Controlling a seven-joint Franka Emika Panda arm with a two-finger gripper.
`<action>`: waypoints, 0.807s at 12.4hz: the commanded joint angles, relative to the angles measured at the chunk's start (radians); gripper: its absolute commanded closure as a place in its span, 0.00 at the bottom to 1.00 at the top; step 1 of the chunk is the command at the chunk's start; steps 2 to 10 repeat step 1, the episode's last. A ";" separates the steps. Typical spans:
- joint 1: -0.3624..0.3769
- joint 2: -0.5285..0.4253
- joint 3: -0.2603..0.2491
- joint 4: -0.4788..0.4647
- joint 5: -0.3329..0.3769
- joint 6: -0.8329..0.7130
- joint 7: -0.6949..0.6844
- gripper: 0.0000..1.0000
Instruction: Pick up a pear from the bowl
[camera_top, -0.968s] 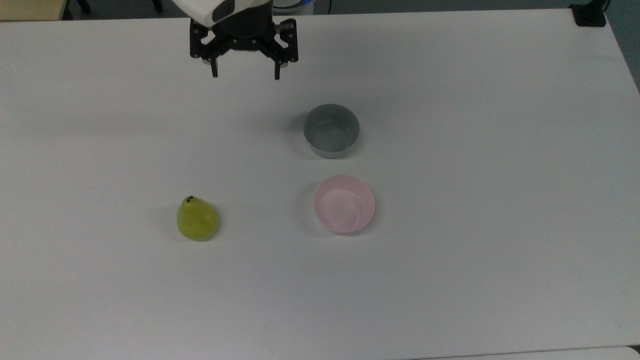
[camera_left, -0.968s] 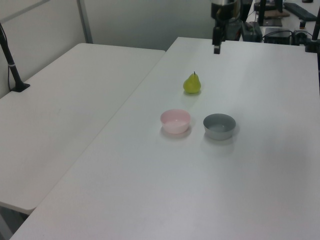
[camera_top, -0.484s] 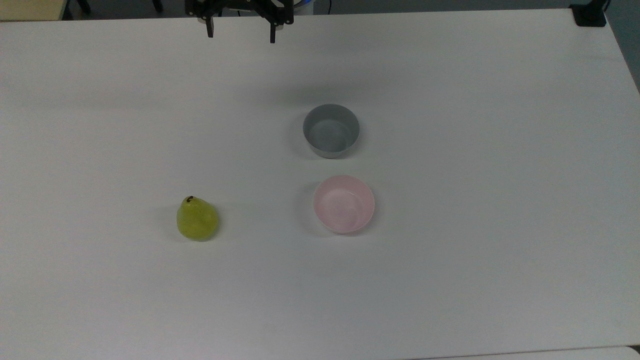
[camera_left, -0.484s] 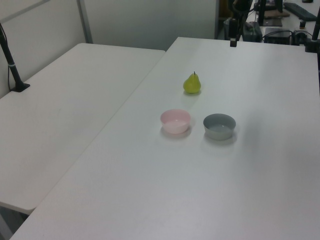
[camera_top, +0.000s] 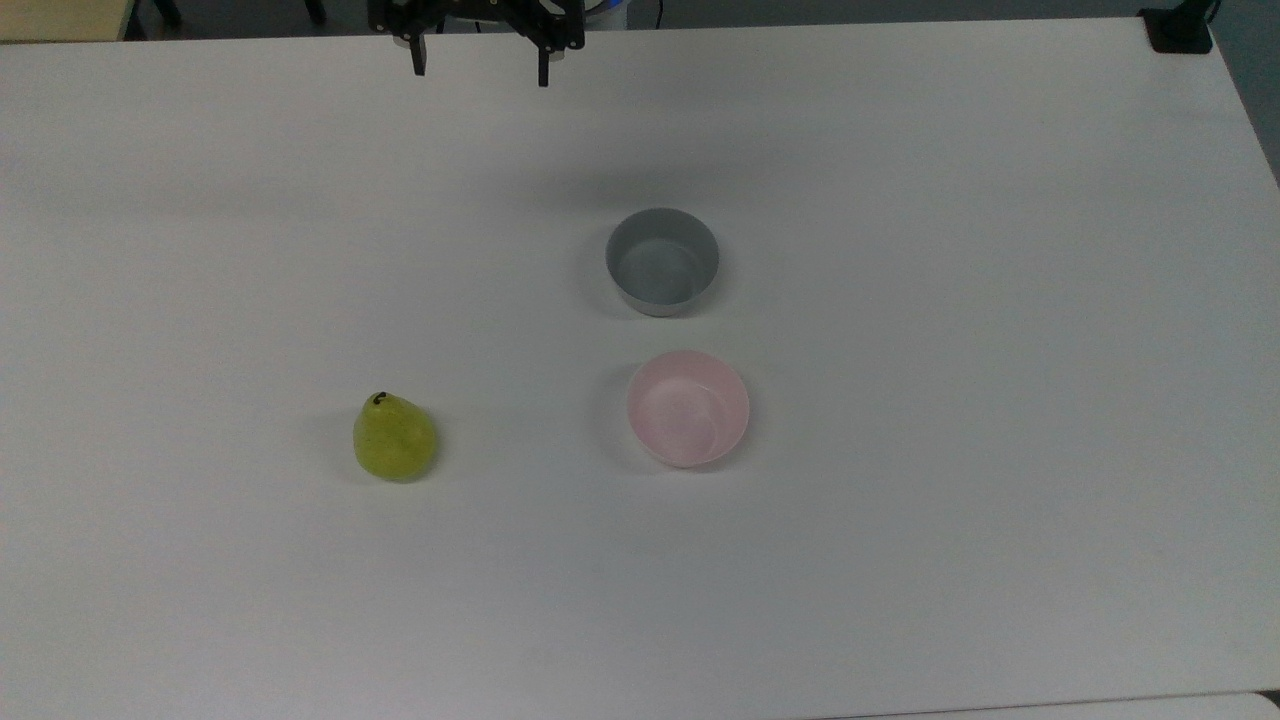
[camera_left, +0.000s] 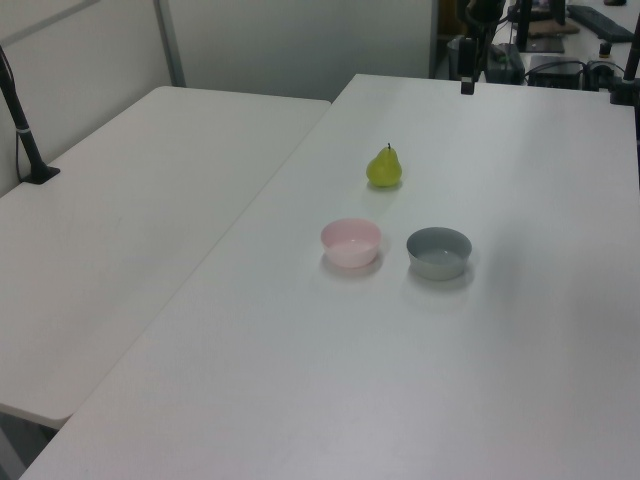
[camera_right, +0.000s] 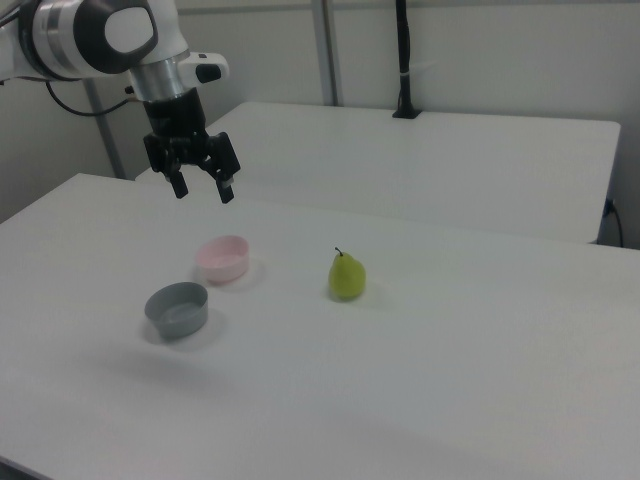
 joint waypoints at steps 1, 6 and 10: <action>0.001 -0.024 -0.004 -0.023 0.020 -0.014 0.015 0.00; 0.001 -0.024 -0.004 -0.023 0.020 -0.014 0.015 0.00; 0.001 -0.024 -0.004 -0.023 0.020 -0.014 0.015 0.00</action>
